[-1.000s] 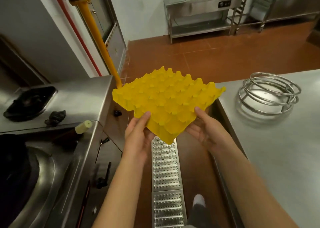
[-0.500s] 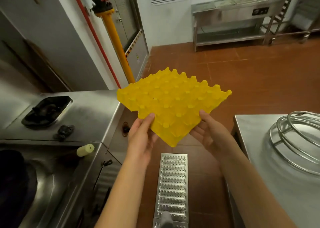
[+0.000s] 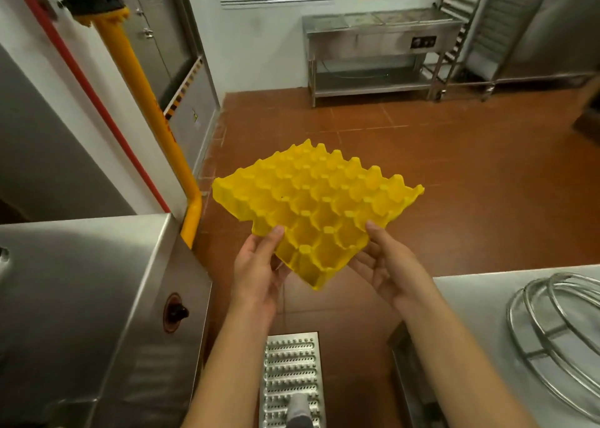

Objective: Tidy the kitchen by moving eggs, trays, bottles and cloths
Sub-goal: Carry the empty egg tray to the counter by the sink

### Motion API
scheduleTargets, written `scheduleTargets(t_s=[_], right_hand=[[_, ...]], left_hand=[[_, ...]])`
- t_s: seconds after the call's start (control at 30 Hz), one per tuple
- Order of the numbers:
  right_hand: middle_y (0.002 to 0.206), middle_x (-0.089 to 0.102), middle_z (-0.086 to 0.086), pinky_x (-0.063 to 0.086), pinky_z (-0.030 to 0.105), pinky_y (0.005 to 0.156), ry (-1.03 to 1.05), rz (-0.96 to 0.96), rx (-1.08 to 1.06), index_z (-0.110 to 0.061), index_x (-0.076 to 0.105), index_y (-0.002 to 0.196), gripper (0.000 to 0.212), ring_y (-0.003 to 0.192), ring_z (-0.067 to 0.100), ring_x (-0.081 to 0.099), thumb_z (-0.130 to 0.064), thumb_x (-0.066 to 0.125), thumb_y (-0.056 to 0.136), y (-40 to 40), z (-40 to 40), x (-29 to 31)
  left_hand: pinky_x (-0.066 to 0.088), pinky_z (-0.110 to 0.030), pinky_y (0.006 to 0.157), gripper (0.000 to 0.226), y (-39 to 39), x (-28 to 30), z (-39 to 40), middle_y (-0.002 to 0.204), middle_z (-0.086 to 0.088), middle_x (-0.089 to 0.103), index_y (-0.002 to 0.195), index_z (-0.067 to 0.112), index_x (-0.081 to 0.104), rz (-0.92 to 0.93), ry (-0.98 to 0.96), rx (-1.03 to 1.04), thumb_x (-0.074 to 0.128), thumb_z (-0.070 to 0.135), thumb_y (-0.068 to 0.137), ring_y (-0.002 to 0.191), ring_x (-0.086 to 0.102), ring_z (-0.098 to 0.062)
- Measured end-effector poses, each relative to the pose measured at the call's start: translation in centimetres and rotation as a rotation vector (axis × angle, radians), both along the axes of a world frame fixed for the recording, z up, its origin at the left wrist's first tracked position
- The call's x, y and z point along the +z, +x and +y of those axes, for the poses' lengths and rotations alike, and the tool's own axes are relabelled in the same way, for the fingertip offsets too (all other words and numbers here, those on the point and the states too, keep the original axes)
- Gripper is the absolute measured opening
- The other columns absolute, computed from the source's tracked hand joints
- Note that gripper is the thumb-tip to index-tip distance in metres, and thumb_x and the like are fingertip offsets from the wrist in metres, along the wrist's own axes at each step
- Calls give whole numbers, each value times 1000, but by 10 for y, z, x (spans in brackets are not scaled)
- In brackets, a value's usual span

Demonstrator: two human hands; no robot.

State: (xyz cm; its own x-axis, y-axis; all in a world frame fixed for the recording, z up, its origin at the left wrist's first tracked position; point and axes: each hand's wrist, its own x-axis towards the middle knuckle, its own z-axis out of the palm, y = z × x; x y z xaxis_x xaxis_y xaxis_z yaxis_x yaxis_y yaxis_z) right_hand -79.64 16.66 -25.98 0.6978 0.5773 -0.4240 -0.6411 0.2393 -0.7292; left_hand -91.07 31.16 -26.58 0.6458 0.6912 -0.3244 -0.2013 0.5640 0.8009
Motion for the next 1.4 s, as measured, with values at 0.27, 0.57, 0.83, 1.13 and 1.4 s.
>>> scheduleTargets(t_s=[0.27, 0.57, 0.83, 1.13, 1.4], right_hand=[[106, 76, 12, 62, 31, 66, 26, -34, -136, -10, 66, 114, 26, 83, 19, 76, -26, 53, 99, 88, 63, 9], [106, 75, 15, 63, 35, 71, 52, -14, -259, -9, 67, 114, 28, 82, 22, 76, -27, 55, 96, 240, 102, -5], [91, 77, 9, 60, 29, 55, 108, -70, -299, -10, 67, 109, 23, 66, 16, 72, -27, 56, 98, 409, 142, 27], [108, 75, 13, 62, 35, 71, 87, -106, -281, -9, 65, 121, 46, 86, 23, 70, -36, 64, 84, 532, 185, 37], [105, 75, 13, 63, 37, 74, 65, -102, -334, -9, 67, 113, 28, 84, 22, 75, -29, 55, 97, 633, 254, 29]], left_hand=[[59, -37, 78, 24, 108, 7, 79, 111, -7, 76, 115, 19, 67, -24, -20, -140, 66, 15, 91, 91, 74, -18], [60, -32, 67, 35, 273, 7, 120, 114, -8, 75, 122, 15, 65, -5, 38, -214, 68, 16, 87, 96, 74, -21], [59, -27, 60, 18, 439, 55, 153, 99, -2, 79, 112, 17, 65, -51, 125, -226, 61, 11, 95, 85, 75, -14], [58, -29, 58, 16, 560, 65, 200, 102, -3, 78, 109, 19, 67, -66, 140, -230, 63, 14, 94, 86, 75, -17], [60, -40, 79, 25, 675, 48, 278, 110, -6, 76, 118, 16, 64, -67, 123, -304, 64, 14, 92, 101, 74, -22]])
